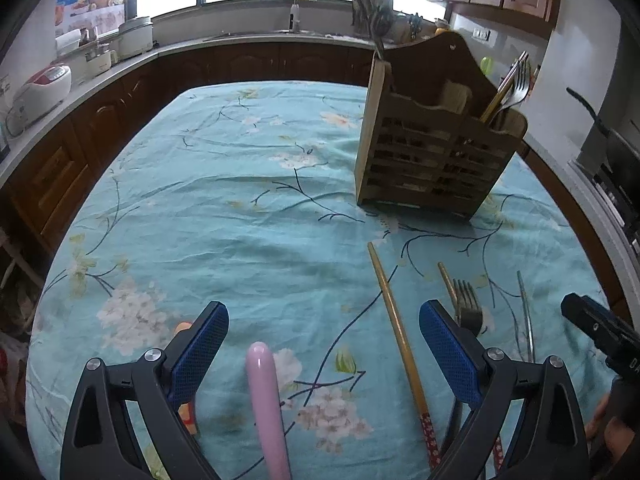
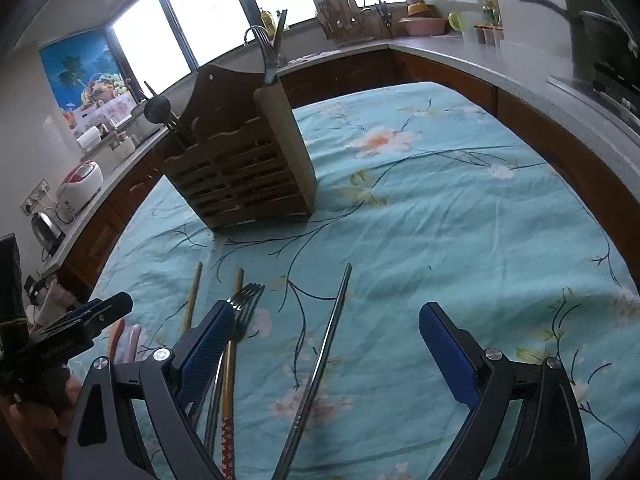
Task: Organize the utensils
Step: 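Grasp a wooden chopstick with the left tool while the right tool grasps a metal chopstick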
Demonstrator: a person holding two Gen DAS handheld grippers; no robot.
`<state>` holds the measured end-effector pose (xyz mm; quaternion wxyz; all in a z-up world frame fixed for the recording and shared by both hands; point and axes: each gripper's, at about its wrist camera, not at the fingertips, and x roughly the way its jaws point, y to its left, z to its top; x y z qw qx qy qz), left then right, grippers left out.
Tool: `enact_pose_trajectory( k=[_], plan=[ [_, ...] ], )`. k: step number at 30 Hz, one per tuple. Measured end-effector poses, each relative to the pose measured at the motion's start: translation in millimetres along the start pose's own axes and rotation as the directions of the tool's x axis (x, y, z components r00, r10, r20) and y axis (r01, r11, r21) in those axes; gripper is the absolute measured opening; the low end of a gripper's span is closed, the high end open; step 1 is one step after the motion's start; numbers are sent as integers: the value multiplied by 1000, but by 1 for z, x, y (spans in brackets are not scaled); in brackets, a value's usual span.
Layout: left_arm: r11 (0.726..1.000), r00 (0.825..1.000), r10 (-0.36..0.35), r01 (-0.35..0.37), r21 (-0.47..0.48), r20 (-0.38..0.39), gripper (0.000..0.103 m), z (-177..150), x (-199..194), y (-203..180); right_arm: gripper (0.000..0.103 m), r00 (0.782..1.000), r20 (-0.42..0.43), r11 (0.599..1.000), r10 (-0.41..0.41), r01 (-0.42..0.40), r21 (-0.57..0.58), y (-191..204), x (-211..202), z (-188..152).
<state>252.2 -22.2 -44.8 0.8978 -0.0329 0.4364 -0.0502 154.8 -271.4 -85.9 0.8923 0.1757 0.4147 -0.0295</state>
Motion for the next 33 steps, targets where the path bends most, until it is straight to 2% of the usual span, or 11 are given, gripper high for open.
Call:
enact_pose_trajectory(
  k=[4, 15, 21, 23, 26, 29, 31, 32, 33],
  plan=[
    [1000, 1000, 3, -2, 14, -23, 96, 4, 15, -3, 94, 1000, -16, 1000, -25, 25, -9, -1, 9, 5],
    [1000, 999, 0, 1, 30, -41, 96, 17, 43, -8, 94, 996, -88, 1000, -10, 11, 12, -2, 37, 17],
    [1000, 999, -4, 5, 27, -46, 96, 21, 52, -6, 95, 989, -119, 995, -93, 95, 6, -3, 47, 17],
    [999, 999, -11, 12, 29, -50, 96, 22, 55, -7, 95, 984, -150, 996, -91, 93, 7, -2, 52, 16],
    [999, 999, -7, 9, 43, -48, 92, 24, 60, -9, 95, 986, -151, 998, -68, 68, -4, 0, 54, 14],
    [998, 999, -11, 14, 55, -53, 82, 27, 65, -13, 93, 987, -144, 997, -72, 70, -24, 3, 56, 13],
    [998, 998, -17, 21, 67, -65, 75, 29, 69, -15, 84, 985, -155, 997, -76, 73, -26, 4, 60, 13],
    [997, 997, -20, 25, 71, -70, 73, 29, 71, -17, 75, 983, -168, 997, -75, 73, -23, 3, 63, 13],
    [997, 997, -24, 30, 76, -78, 70, 30, 74, -18, 69, 981, -174, 996, -86, 84, -22, 2, 65, 13]
  ],
)
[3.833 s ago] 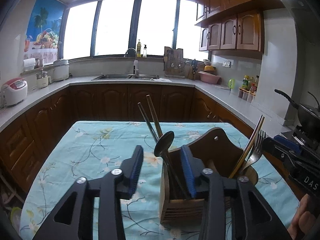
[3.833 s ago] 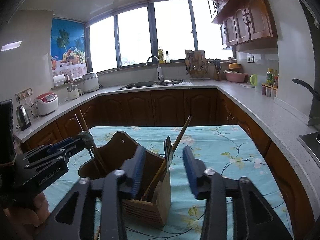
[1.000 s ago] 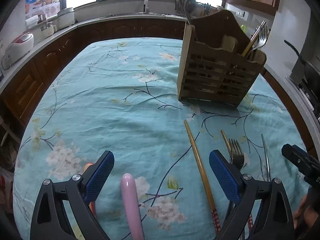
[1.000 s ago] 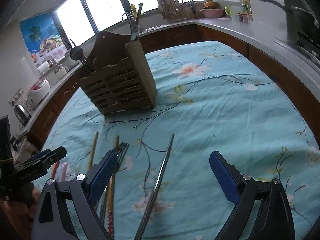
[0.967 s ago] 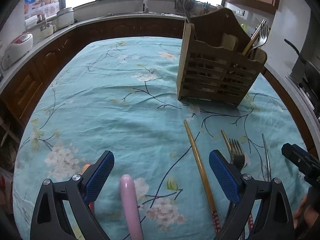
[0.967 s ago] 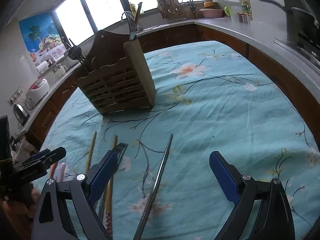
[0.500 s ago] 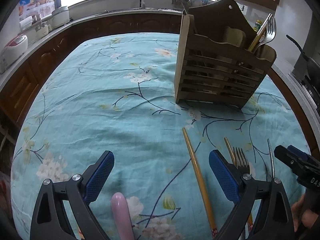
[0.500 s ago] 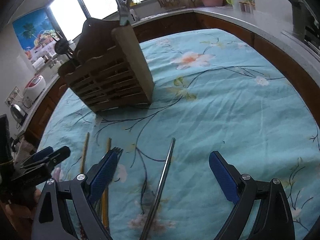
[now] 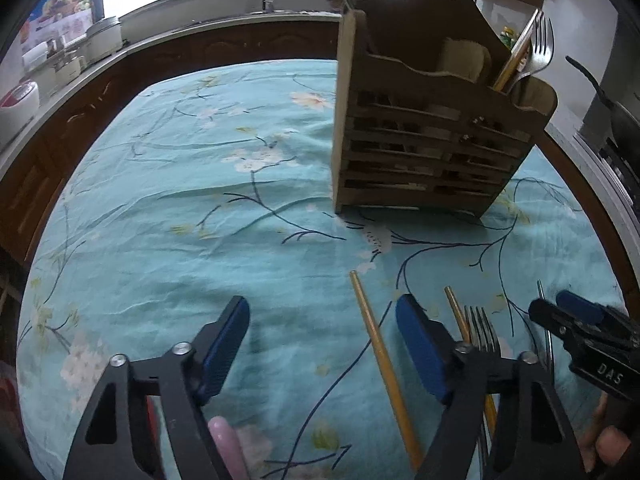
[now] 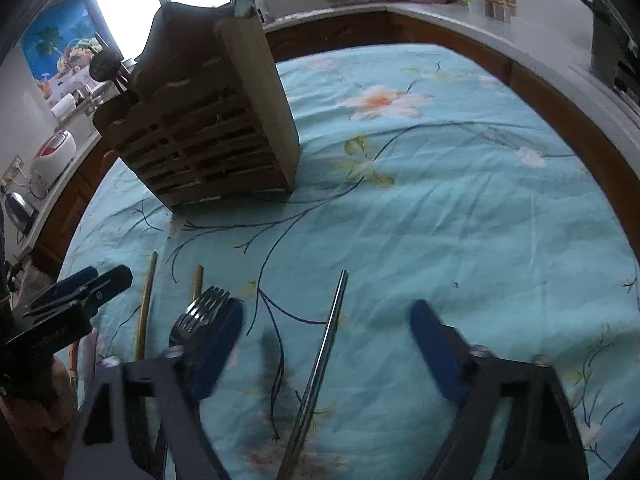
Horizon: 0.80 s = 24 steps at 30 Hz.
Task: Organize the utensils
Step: 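Grasp a wooden chopstick with the left tool while the right tool grasps a metal chopstick, then lift both held chopsticks and carry them above the wooden holder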
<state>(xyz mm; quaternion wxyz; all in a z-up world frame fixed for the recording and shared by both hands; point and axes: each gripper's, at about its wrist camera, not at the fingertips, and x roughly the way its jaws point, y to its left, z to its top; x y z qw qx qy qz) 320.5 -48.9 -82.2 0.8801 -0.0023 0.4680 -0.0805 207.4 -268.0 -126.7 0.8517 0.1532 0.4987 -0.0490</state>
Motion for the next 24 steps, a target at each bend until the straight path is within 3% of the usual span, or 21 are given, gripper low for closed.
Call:
enact_pose_trajectory(
  k=[3, 4, 8, 11, 13, 14, 18, 24],
  plan=[
    [1000, 999, -17, 17, 12, -29, 64, 2, 9, -4, 62, 1000, -1, 1000, -25, 25, -16, 3, 4, 3],
    [1000, 999, -24, 25, 17, -42, 57, 3, 13, -5, 62, 1000, -3, 1000, -23, 23, -20, 4, 5, 5],
    [999, 999, -4, 7, 52, -52, 47, 3, 24, -11, 37, 997, -9, 994, -76, 75, -78, 12, 9, 6],
    [998, 999, 6, -3, 64, -48, 29, 4, 26, -15, 21, 995, -5, 990, -102, 101, -98, 11, 10, 6],
    [998, 999, -1, 4, 63, -50, 11, 5, 27, -14, 11, 995, -5, 990, -99, 98, -106, 10, 10, 7],
    [998, 999, -11, 14, 57, -52, 11, 5, 28, -12, 8, 996, -5, 990, -91, 90, -105, 10, 10, 6],
    [998, 998, -40, 42, 37, -50, 4, 4, 23, -7, 6, 1000, -11, 997, -27, 26, -78, 5, 7, 6],
    [995, 995, -95, 95, -4, 3, 4, 1, -7, 5, 5, 999, 22, 998, 37, -36, -46, 5, -14, 8]
  ],
)
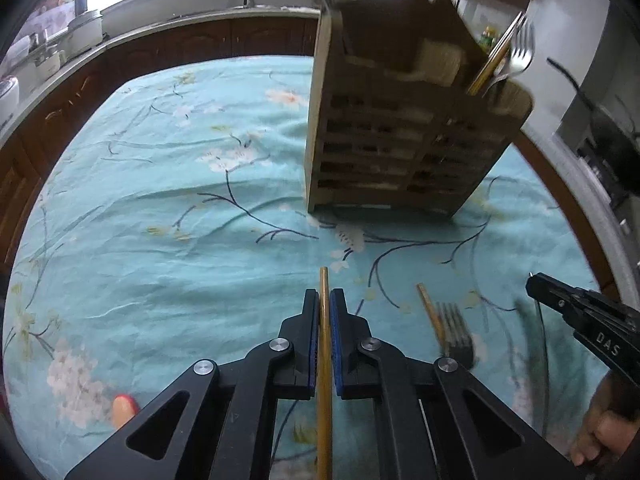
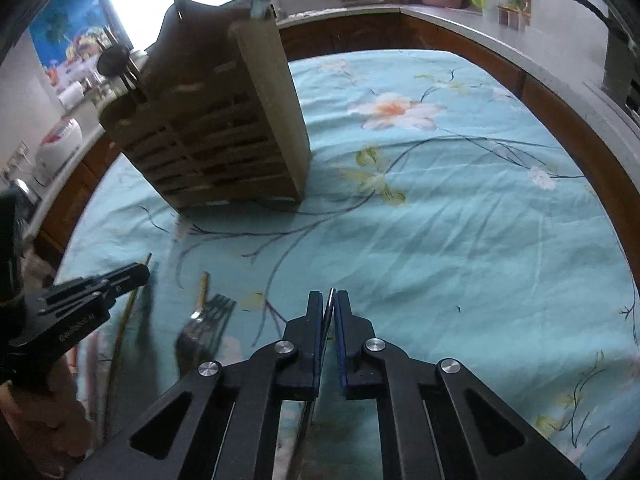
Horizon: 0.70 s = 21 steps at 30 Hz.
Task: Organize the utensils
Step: 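Lift both held chopsticks and carry them above the wooden holder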
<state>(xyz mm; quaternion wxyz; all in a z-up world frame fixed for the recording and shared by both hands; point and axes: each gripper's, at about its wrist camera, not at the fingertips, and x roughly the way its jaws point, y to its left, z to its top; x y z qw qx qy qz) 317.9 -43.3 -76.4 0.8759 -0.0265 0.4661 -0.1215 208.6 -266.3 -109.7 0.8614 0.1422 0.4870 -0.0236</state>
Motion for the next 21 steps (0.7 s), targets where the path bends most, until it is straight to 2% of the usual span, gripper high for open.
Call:
enact_pose_trajectory(
  k=[11, 21],
  plan=[
    [998, 995, -46, 50, -46, 90, 4, -17, -71, 12, 4, 994, 91, 998, 65, -64, -16, 13, -48, 3],
    [996, 984, -60, 69, -49, 168, 4, -33, -130, 16, 4, 976, 186, 993, 115, -111, -29, 18, -81, 4]
  ],
)
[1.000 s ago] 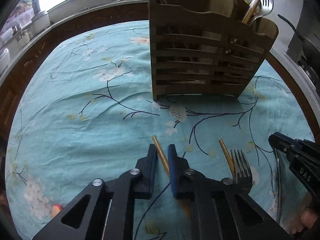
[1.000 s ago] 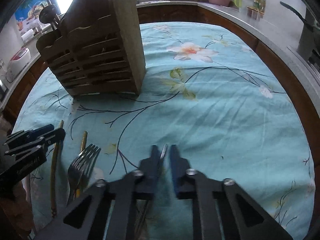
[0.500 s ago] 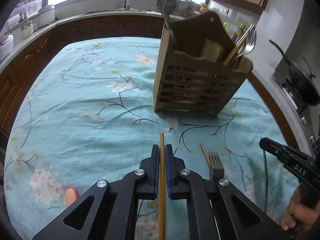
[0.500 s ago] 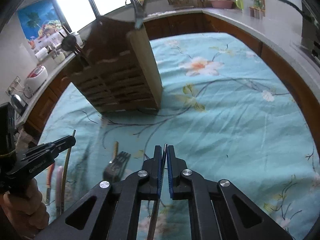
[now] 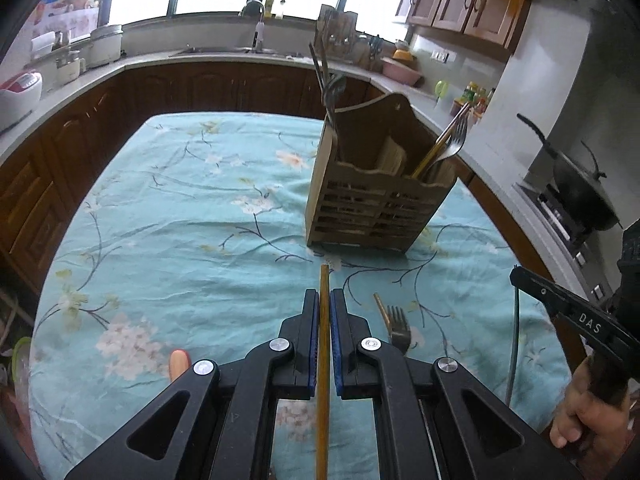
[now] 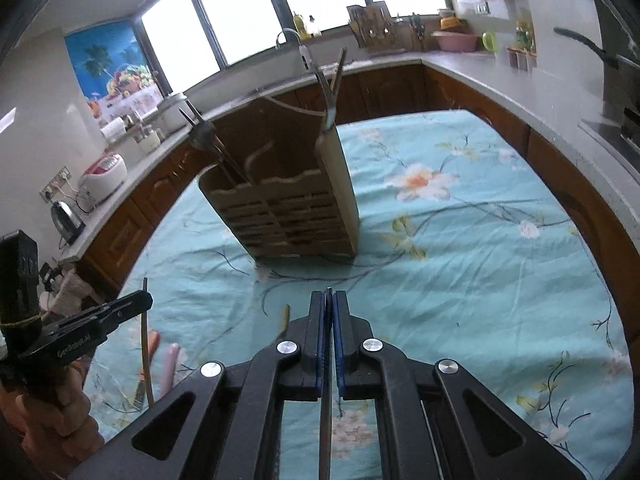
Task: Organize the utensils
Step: 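Lift both held chopsticks and carry them above the wooden holder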
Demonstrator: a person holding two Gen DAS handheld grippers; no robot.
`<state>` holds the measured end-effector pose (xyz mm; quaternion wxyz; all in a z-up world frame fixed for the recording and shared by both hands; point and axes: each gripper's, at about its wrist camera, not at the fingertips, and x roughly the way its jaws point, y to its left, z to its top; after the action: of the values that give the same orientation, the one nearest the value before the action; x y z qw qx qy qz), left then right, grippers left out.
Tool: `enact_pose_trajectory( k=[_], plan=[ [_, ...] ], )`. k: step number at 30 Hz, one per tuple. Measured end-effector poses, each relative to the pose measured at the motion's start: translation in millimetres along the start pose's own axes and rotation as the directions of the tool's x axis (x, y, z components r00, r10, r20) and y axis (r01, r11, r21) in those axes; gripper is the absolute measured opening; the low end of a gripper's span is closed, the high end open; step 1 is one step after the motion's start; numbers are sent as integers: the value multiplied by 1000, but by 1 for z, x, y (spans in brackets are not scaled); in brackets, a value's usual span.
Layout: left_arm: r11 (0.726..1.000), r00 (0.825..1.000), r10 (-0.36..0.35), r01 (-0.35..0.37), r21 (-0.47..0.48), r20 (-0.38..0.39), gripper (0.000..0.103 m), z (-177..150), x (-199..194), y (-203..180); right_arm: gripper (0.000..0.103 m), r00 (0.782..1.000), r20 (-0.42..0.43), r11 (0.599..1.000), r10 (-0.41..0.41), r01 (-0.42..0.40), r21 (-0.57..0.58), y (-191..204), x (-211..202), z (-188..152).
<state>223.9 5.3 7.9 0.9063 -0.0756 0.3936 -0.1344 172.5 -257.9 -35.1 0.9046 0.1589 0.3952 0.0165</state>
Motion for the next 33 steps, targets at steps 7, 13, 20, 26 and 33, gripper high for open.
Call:
enact_pose_trajectory(
  k=[7, 13, 20, 26, 33],
  plan=[
    [1000, 999, -16, 17, -19, 38, 4, -1, -26, 4, 4, 997, 80, 1000, 22, -22, 0, 5, -23, 5],
    [1000, 997, -24, 26, -19, 68, 4, 1, -40, 5, 4, 992, 121, 1000, 31, -30, -10, 9, -34, 9],
    [999, 994, -30, 32, -25, 101, 4, 2, -53, 8, 4, 989, 145, 999, 39, -37, -16, 12, -43, 12],
    [998, 991, -35, 40, -39, 129, 4, 4, -62, 12, 4, 985, 168, 999, 46, -43, -21, 15, -51, 15],
    [998, 978, -35, 46, -49, 206, 4, 9, -77, 14, 4, 975, 218, 999, 50, -44, -29, 16, -61, 25]
  ],
)
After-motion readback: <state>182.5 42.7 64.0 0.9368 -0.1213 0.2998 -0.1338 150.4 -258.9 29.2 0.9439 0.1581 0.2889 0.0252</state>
